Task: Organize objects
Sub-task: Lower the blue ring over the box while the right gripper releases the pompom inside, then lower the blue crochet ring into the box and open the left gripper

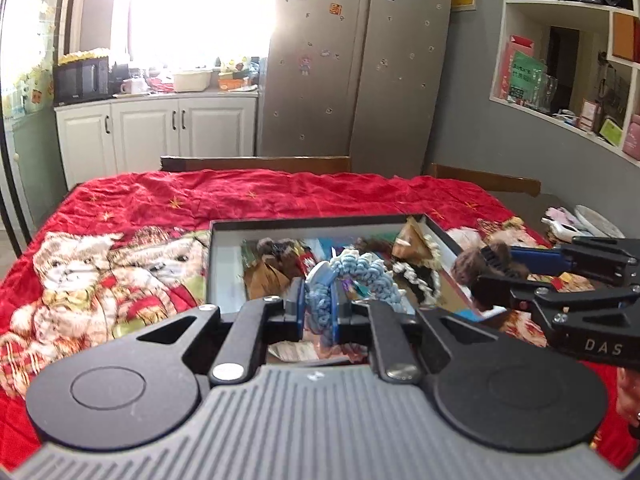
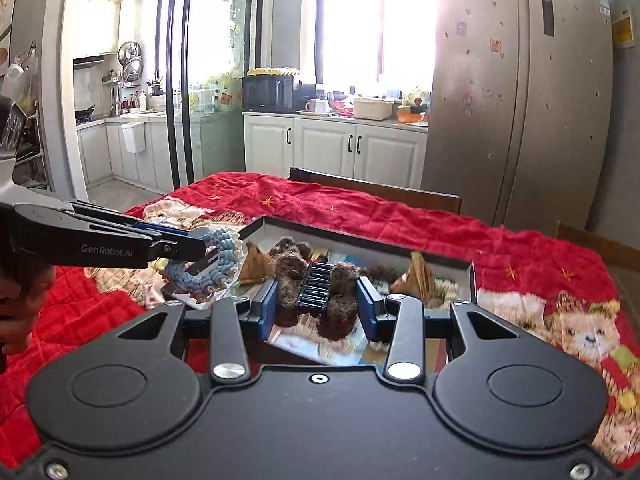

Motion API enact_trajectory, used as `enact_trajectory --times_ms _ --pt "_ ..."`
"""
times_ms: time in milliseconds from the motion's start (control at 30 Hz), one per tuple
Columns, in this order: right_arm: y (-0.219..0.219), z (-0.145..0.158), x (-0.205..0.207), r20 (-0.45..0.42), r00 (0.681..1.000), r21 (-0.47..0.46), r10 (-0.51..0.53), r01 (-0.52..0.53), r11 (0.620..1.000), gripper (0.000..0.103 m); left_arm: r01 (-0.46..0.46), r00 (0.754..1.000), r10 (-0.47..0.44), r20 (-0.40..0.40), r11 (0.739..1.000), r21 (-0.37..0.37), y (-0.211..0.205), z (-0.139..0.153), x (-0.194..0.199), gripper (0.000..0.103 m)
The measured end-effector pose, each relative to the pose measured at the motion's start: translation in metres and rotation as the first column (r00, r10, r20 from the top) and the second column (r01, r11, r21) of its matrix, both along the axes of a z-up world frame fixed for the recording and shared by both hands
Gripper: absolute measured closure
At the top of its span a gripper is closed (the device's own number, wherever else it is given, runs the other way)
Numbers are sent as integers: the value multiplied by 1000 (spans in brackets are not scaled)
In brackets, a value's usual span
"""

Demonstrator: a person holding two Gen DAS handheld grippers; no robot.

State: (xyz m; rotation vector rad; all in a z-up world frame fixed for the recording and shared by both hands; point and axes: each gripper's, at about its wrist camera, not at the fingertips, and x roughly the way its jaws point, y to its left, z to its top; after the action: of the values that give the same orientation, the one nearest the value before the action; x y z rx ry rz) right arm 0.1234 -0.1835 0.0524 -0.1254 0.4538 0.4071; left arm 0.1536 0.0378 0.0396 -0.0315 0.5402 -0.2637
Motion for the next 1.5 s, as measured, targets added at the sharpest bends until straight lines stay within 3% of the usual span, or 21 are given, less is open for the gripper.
enact_trajectory --times_ms 200,567,1500 --pt "13 -5 31 -11 1000 0 0 0 1000 64 -39 999 39 -32 999 4 5 -7 25 88" --pt "29 -44 80 -97 995 3 -13 13 1000 64 -80 990 83 -116 996 30 14 -39 61 88" --pt "46 -86 118 -186 982 -33 -14 8 999 64 -83 978 92 -190 995 55 17 -70 83 88"
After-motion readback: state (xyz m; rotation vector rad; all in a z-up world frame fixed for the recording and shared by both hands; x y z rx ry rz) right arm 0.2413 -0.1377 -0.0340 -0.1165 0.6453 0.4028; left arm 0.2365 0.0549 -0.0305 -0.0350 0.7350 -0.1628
